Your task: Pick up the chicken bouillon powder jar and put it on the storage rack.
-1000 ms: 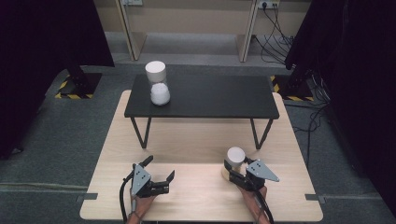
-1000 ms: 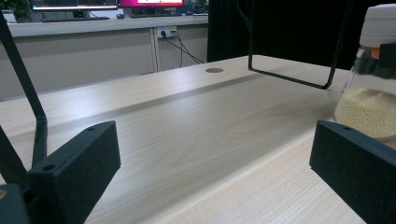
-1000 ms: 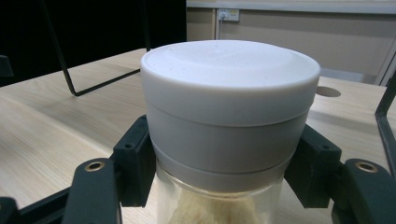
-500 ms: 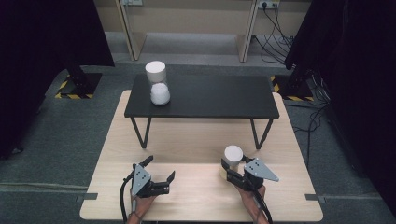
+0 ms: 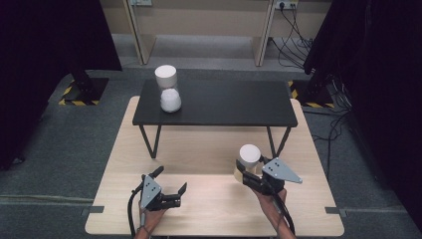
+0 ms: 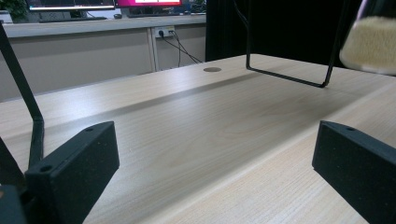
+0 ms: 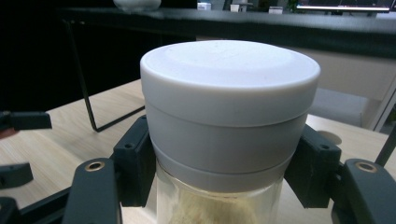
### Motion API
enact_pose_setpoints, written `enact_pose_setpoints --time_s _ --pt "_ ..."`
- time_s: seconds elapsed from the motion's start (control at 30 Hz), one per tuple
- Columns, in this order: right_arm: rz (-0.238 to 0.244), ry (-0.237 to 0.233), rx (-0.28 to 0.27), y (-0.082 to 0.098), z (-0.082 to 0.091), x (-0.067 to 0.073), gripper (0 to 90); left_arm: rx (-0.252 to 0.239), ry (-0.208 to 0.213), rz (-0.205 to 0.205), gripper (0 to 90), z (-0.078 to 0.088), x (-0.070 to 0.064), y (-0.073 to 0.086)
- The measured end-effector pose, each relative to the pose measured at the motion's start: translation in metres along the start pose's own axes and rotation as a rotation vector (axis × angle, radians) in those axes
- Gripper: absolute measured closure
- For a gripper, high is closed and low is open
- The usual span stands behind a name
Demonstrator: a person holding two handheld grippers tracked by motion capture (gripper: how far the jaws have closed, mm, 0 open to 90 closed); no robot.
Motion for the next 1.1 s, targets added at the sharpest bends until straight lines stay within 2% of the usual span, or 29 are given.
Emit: enact_pose_setpoints --time_s 0.17,0.3,0.37,0.47,0.53,0.7,0.9,1.1 --pt "-0.014 -0.01 0.004 -0.023 0.002 -0.01 35.0 0.003 0.001 -0.001 0.0 -0.001 0.0 0.0" --pt "0.005 -0.002 0.002 -0.046 0.006 -0.018 35.1 0.004 0.002 -0.006 0.0 -0.001 0.0 0.0" --pt "-0.003 -0.001 -0.004 -0.059 0.009 -0.023 35.0 0.0 0.0 -0.004 0.0 0.0 0.0 0.0" --pt "-0.022 0.01 0.003 -0.079 0.012 -0.03 35.1 0.0 0.0 -0.002 0.0 0.0 0.0 0.0" --pt "-0.015 0.022 0.008 -0.093 0.012 -0.033 35.0 0.0 0.0 -0.002 0.0 0.0 0.0 0.0" --pt "-0.031 0.035 -0.013 -0.121 0.011 -0.041 35.1 -0.002 -0.001 0.003 0.0 0.0 0.001 0.0" --pt "-0.016 0.084 -0.01 -0.147 -0.004 -0.044 35.1 -0.002 -0.001 -0.003 0.0 0.0 0.0 0.0" --pt "-0.037 0.127 0.009 -0.154 -0.025 -0.051 35.1 -0.004 0.003 -0.005 0.2 0.0 0.0 0.0"
Point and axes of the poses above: each handheld gripper's, and its own axes: z roughly backward along the jaws, y roughly out of its underside, x roughly to its left, the point moved 7 cm from there along -z, roughly forward along the jaws, and after that the axes turned 5 degrees about z, right-handed, at the moved point
